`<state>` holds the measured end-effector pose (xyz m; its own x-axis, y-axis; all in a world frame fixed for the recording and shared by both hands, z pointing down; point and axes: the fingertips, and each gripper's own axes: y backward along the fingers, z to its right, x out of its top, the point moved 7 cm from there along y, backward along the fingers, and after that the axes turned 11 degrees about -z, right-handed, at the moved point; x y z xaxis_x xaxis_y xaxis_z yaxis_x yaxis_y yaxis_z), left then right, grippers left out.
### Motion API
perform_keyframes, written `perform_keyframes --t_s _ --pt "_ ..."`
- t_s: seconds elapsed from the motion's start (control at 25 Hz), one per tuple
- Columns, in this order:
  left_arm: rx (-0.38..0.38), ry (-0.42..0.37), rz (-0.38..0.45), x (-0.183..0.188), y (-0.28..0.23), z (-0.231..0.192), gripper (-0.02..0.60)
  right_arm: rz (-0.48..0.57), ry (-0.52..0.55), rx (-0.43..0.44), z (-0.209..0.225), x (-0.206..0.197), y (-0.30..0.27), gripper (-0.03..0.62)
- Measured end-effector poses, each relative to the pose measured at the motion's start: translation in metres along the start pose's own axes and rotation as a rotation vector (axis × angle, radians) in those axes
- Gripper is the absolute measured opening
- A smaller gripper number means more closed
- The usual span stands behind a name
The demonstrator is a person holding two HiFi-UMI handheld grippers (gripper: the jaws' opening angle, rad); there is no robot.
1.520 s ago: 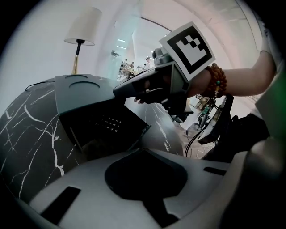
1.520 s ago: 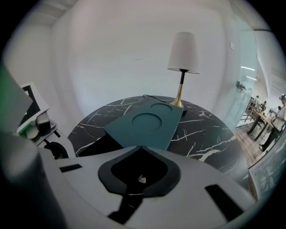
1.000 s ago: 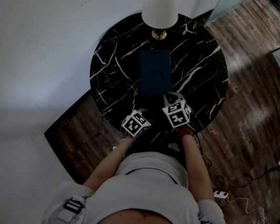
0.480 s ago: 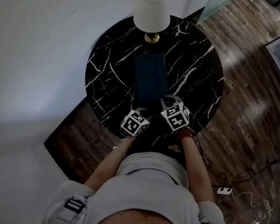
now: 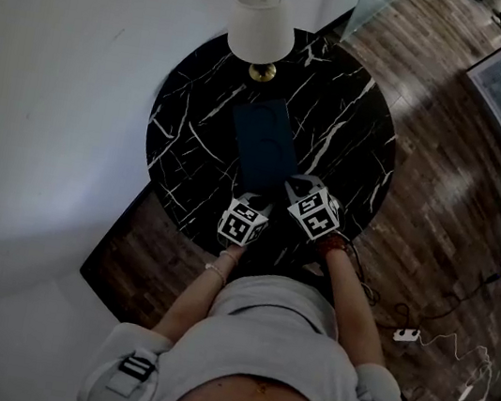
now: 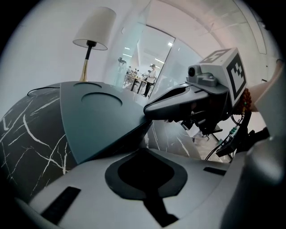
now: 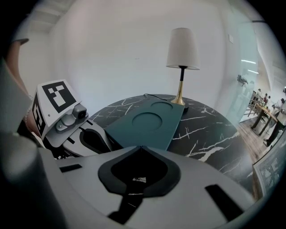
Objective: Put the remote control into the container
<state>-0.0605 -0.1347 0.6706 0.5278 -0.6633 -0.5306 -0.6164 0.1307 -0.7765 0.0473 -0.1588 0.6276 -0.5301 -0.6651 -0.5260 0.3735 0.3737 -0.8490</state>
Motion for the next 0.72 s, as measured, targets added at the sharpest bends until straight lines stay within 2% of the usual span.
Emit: perform_keyframes --t_s 0.28,0.48,0.72 --pt "-0.004 0.046 0.020 0.003 -0.003 0.001 0.002 0.003 -0.006 0.000 0.001 -0.003 0.000 0.012" --pt "0.002 0.050 0.028 0.005 0.006 0.001 0.002 0.018 -0.023 0.009 0.004 -0.002 0.000 0.012" --pt "0.036 0.073 0.069 0.006 0.024 0.005 0.002 0.027 -0.129 0.045 0.008 -0.005 -0.002 0.012"
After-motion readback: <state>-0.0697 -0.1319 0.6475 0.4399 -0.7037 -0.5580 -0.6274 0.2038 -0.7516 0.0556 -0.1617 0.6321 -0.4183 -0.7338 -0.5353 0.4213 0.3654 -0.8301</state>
